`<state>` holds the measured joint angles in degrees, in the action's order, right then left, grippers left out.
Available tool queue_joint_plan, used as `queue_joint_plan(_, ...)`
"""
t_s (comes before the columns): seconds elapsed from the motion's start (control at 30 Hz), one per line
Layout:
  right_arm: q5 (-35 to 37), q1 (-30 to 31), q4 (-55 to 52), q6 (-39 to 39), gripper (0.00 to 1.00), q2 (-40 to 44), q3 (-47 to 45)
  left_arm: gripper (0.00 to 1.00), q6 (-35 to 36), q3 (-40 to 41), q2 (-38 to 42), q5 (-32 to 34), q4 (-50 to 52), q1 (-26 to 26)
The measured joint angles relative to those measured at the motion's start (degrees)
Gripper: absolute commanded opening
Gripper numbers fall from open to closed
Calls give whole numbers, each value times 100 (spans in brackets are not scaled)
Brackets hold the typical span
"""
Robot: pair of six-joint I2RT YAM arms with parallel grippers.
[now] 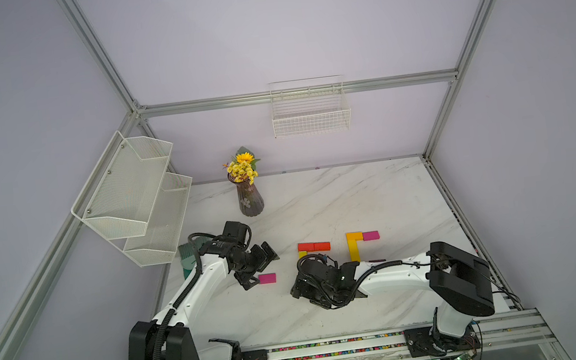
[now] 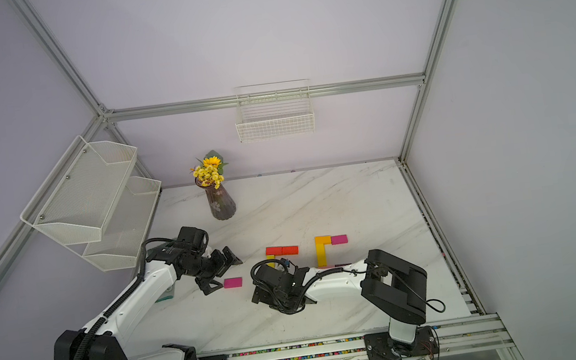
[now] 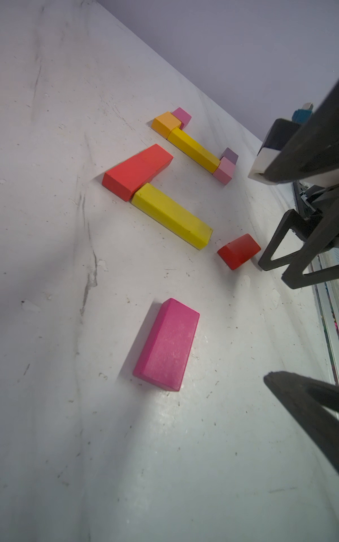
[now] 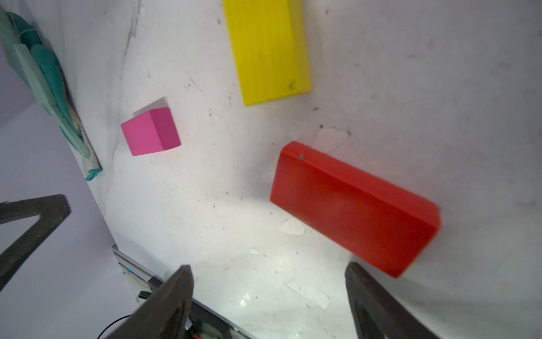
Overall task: Assemble the letter c with building blocks
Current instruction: Assemble the building block at the center of the board.
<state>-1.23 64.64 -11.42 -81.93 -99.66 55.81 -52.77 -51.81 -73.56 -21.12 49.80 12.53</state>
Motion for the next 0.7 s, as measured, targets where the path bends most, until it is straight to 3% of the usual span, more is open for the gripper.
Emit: queue_joint_plan(0.7, -13, -186, 26, -26, 83, -4, 0, 100, 0, 2, -37, -107, -90, -48)
